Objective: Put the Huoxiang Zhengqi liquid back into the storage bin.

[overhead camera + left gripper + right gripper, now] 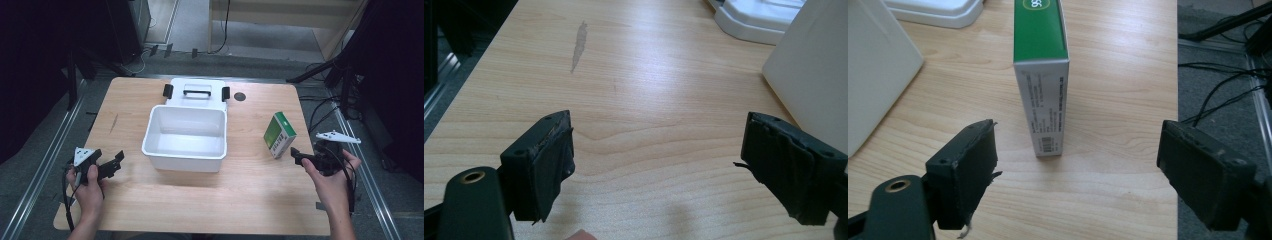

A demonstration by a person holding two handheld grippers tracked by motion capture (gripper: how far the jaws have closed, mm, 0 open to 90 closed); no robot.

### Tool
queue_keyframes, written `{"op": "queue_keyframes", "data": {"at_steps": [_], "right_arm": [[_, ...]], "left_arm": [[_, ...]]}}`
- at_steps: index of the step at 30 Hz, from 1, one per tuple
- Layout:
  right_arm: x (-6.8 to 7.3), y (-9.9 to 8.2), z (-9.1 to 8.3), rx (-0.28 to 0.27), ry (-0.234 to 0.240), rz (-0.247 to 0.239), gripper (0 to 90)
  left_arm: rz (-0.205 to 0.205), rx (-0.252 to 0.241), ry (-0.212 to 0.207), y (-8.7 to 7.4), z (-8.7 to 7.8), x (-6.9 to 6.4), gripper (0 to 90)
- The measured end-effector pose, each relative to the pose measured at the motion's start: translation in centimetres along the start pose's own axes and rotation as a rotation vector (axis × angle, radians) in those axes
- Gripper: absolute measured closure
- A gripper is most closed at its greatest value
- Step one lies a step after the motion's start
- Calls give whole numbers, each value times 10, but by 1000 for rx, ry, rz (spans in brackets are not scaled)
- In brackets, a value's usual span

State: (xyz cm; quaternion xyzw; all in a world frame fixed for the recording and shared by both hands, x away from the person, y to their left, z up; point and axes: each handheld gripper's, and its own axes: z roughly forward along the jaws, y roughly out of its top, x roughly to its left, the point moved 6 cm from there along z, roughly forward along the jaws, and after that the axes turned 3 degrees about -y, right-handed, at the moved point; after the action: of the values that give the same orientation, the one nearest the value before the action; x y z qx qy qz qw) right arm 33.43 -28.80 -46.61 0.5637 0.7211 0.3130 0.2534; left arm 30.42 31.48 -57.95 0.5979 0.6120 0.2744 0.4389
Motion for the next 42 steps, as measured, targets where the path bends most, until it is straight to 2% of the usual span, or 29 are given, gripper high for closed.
{"op": "queue_keyframes", "data": {"at_steps": [4,7,10,16,17,21,23,25,27,32,42], "right_arm": [[1,8,2,24,4,-19,177],[1,14,2,31,-9,-25,220],[2,21,2,56,2,-28,251],[6,38,6,153,-3,-70,300],[6,38,6,153,-3,-70,300],[13,51,11,243,-19,-147,339],[16,55,13,285,-18,-167,343],[19,59,14,321,-14,-169,352],[20,63,16,344,-31,-168,359],[19,73,24,403,-41,-155,372],[26,84,44,527,-18,-160,396]], "left_arm": [[1,0,2,0,0,0,147],[1,0,0,0,0,0,147],[0,0,0,0,0,0,147],[-1,0,1,0,0,0,147],[-1,1,1,0,0,0,147],[-3,1,-1,0,0,0,148],[-3,2,1,0,0,0,148],[-3,1,1,0,1,0,148],[-1,1,1,0,1,0,148],[-1,1,0,0,0,0,147],[-1,1,0,0,1,0,148]]}}
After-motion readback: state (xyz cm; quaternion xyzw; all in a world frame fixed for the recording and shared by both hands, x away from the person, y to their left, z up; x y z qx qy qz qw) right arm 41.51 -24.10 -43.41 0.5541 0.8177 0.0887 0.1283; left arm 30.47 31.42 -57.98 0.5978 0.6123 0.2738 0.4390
